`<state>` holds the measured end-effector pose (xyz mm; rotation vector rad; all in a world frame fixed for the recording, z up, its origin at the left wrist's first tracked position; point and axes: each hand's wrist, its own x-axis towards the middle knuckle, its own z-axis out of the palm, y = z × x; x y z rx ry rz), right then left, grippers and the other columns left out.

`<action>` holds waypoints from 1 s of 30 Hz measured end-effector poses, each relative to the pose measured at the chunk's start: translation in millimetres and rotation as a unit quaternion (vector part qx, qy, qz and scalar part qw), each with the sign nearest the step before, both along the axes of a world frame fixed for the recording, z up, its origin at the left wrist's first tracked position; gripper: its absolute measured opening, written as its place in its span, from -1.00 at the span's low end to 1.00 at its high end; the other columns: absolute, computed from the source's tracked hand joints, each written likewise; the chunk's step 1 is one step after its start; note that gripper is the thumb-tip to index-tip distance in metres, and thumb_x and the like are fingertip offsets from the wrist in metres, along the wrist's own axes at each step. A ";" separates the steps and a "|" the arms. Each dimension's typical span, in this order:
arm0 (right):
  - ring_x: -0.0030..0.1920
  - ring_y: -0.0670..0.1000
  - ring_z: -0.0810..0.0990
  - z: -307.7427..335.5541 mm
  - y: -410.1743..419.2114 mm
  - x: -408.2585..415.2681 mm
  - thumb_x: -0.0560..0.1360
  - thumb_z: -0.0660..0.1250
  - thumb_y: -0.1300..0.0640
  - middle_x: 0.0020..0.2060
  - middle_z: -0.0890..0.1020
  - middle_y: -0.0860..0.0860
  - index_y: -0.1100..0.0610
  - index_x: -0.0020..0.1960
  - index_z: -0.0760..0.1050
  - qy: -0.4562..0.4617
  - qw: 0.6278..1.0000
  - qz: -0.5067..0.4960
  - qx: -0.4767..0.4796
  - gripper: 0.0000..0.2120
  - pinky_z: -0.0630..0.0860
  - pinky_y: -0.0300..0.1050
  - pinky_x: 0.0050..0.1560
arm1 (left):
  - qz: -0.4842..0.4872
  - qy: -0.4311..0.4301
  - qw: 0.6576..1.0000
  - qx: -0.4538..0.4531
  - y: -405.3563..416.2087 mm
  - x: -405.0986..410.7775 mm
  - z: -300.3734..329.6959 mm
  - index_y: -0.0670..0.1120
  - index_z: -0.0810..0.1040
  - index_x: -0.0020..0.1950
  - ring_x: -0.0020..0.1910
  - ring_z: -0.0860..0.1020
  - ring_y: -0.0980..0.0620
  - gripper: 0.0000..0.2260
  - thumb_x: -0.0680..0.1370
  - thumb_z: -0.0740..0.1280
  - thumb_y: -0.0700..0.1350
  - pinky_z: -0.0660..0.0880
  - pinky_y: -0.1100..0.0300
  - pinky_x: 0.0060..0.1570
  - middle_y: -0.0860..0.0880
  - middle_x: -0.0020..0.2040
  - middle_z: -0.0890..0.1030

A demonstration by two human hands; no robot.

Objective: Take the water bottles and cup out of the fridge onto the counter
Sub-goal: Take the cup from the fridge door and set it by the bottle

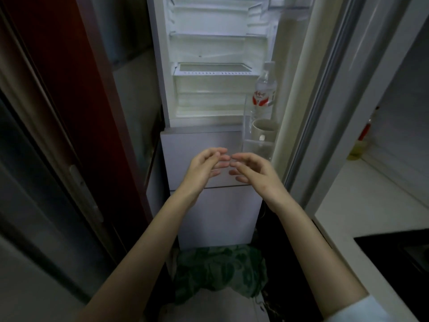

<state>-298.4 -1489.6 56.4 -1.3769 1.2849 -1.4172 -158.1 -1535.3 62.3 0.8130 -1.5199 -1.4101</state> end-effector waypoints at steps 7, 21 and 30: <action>-0.04 0.02 0.64 4.2 -48.3 -12.2 0.53 0.28 0.17 -0.02 0.63 0.05 -0.06 0.00 0.51 0.009 1.000 -0.009 -0.012 -0.86 0.53 -0.20 -0.03 | -0.004 -0.005 1.000 -0.010 -59.1 -18.8 7.0 -0.13 0.48 0.16 -0.06 0.57 0.13 -0.79 0.63 0.10 -0.17 0.47 0.28 0.05 0.01 -0.04 0.59; -0.09 -0.10 0.64 1.4 -75.9 -15.1 0.52 0.27 0.31 -0.07 0.64 -0.06 0.01 0.02 0.53 -0.003 1.000 0.010 -0.016 -0.77 0.54 -0.27 -0.08 | -0.001 -0.005 0.993 -0.121 -126.2 -35.7 -0.4 -0.15 0.52 0.10 -0.13 0.58 0.32 -0.83 0.58 0.19 -0.29 0.48 0.42 -0.07 0.02 -0.05 0.60; -0.11 -0.06 0.65 2.1 -65.3 -22.1 0.50 0.27 0.24 -0.10 0.68 0.02 0.07 0.10 0.51 -0.046 0.997 -0.041 -0.045 -0.80 0.52 -0.28 -0.10 | -0.024 -0.096 0.892 -0.442 -139.0 -39.9 -17.9 -0.15 0.64 -0.02 0.00 0.52 0.12 -0.83 0.50 0.29 -0.14 0.44 0.27 0.07 0.06 -0.06 0.60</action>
